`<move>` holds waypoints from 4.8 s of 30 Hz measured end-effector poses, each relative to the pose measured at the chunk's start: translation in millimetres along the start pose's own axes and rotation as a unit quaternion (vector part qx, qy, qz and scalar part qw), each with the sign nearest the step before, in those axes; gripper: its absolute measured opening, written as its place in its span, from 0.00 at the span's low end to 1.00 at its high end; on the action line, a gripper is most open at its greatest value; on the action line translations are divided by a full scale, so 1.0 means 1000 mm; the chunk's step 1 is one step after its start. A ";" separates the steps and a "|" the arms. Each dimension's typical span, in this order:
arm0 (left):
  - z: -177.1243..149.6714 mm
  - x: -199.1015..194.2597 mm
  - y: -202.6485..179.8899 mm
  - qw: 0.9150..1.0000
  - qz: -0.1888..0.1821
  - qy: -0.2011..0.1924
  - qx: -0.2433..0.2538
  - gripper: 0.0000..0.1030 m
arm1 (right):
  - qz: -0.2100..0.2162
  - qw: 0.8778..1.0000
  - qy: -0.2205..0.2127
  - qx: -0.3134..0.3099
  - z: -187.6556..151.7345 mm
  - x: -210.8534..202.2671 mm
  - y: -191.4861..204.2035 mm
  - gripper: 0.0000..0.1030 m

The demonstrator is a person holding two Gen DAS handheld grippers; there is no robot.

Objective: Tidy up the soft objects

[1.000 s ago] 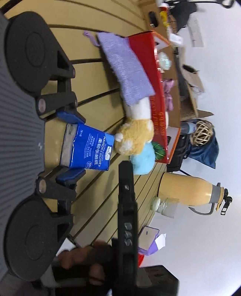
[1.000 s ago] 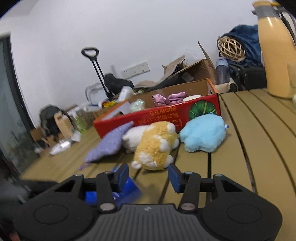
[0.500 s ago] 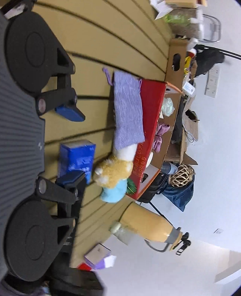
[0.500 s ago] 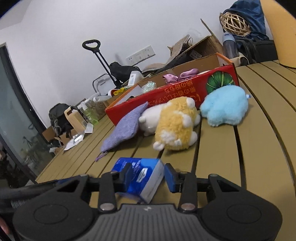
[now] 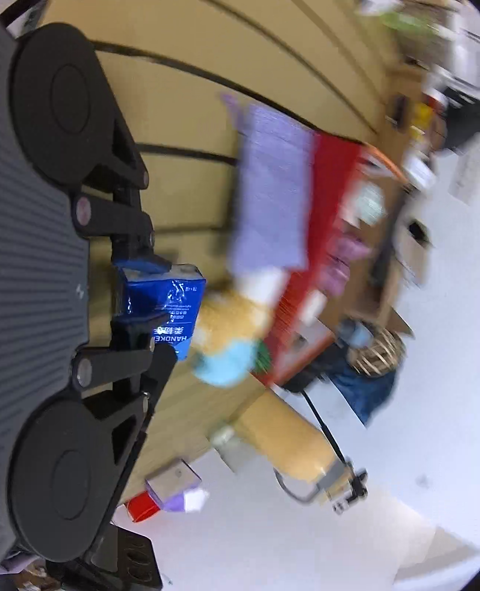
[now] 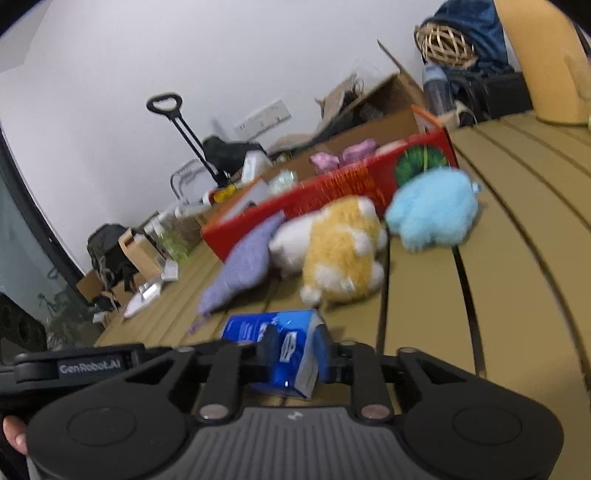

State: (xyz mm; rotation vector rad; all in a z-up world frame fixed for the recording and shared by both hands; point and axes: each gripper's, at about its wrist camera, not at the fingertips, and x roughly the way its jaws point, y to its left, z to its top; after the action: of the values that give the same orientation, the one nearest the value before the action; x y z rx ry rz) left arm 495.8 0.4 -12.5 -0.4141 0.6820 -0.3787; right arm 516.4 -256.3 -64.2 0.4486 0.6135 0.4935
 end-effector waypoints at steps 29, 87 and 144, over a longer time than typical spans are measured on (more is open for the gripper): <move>0.236 0.162 0.059 0.995 0.083 0.034 0.033 0.43 | -0.086 0.989 0.102 -0.067 0.235 0.253 -0.013 0.19; -0.158 -0.248 -0.017 0.947 0.184 -0.215 0.155 0.94 | -0.094 0.959 -0.115 -0.241 -0.139 -0.222 0.145 0.80; -0.016 -0.098 -0.040 0.978 0.087 -0.133 0.133 0.03 | 0.022 0.985 -0.024 -0.168 0.028 -0.017 0.092 0.08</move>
State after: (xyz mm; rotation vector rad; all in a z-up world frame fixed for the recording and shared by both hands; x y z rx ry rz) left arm 407.4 7.8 46.8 -0.1453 0.3949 -0.2380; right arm 494.1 -200.1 12.4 0.1536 0.4636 0.6131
